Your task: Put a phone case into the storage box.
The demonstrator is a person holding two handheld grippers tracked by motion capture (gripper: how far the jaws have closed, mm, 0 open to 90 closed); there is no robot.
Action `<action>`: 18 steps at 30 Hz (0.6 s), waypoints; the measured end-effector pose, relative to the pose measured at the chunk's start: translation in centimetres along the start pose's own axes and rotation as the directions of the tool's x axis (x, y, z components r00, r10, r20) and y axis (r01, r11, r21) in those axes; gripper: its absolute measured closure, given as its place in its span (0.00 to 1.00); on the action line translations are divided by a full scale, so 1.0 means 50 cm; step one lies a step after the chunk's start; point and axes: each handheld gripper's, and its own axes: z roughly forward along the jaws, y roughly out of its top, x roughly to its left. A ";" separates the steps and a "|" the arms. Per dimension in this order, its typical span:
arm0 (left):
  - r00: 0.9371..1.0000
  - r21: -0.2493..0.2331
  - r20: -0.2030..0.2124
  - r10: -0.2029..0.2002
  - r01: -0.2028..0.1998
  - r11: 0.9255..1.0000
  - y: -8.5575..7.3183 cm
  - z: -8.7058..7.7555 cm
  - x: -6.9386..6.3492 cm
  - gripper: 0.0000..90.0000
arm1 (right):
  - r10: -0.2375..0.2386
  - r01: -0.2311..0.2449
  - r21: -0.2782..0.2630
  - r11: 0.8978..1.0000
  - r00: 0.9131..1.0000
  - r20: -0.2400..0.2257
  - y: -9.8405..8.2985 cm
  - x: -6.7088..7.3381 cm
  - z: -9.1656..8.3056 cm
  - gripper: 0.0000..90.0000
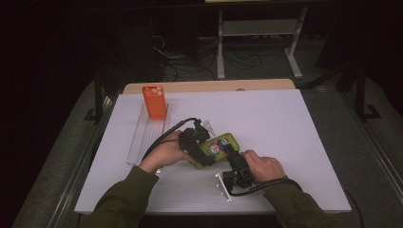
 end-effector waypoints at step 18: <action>1.000 -0.002 0.003 0.002 -0.002 1.000 0.000 0.000 0.002 0.17 | -0.043 0.043 0.010 0.999 0.999 -0.006 0.007 0.012 -0.001 0.84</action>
